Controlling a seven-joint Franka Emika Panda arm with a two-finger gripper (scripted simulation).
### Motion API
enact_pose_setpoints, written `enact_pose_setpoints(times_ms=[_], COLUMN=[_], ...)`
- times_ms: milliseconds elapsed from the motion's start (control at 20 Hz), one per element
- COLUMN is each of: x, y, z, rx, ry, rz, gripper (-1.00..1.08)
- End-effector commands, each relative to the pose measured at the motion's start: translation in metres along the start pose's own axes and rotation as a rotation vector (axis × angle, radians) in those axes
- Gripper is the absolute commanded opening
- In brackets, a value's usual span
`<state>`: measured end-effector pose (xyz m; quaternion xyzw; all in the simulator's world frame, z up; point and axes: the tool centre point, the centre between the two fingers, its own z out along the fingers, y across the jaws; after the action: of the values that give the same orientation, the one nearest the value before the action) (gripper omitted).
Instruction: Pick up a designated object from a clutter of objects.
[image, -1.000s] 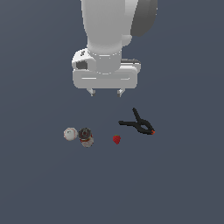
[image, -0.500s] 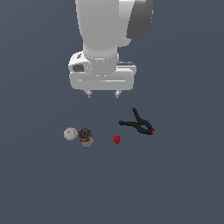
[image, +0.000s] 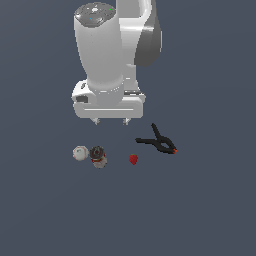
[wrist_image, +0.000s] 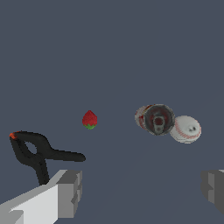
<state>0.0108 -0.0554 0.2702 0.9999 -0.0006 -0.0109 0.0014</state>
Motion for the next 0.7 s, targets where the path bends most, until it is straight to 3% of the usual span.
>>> enact_pose_setpoints(times_ms=[0, 650], x=[0.007, 0.028], y=[0.011, 0.069], z=[0.019, 0.123], rx=[0.004, 0.006], ry=[0.003, 0.019], rz=[0.001, 0.01], gripper=[1.0, 1.0])
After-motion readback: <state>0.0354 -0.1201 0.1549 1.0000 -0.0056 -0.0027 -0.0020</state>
